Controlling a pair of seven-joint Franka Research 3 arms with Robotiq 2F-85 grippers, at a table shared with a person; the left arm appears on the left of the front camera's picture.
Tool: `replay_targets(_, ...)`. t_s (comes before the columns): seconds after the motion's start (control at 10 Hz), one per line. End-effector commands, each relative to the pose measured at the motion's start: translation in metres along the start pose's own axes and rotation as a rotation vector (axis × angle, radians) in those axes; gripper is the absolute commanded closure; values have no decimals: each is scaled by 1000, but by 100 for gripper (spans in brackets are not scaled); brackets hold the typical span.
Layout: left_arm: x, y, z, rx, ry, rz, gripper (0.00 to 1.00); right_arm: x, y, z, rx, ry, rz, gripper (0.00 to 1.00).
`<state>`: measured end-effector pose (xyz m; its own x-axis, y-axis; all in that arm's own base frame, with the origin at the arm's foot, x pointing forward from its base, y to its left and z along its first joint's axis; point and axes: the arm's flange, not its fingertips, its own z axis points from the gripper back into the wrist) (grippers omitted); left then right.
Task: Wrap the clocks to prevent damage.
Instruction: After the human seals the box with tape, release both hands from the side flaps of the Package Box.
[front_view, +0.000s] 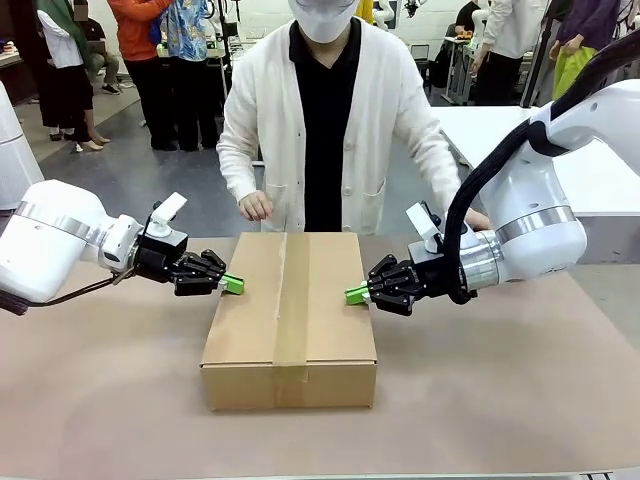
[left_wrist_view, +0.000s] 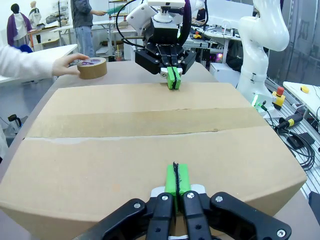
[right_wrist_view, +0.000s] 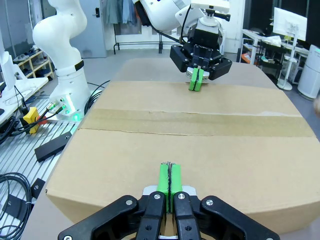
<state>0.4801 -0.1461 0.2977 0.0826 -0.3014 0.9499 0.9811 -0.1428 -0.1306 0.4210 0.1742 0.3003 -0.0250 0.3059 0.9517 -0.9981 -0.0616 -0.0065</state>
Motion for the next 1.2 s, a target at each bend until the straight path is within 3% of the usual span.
replay_targets(0.0, -2, 1, -2, 5, 3, 3, 95, -3, 0, -1, -1, 2, -5, 96)
replay_targets(0.2, 0, 0, 0, 0, 0, 0, 95, 0, 0, 0, 0, 0, 0, 96)
replay_targets(0.3, 35, 3, 19, -29, 207, 90, 95, 34, -6, 8, -32, 28, 13, 96)
replay_targets(0.4, 82, -5, 37, -33, 294, 75, 95, 75, -3, 20, -16, 111, 30, 96)
replay_targets(0.6, 158, -35, 69, 24, 514, 179, 95, 152, 10, 52, -3, 389, 0, 96)
replay_targets(0.9, 217, -48, 108, 141, 797, 394, 95, 225, 14, 100, -138, 798, -165, 96)
replay_targets(1.1, 231, -78, 120, 214, 860, 403, 95, 243, 27, 122, -199, 912, -199, 96)
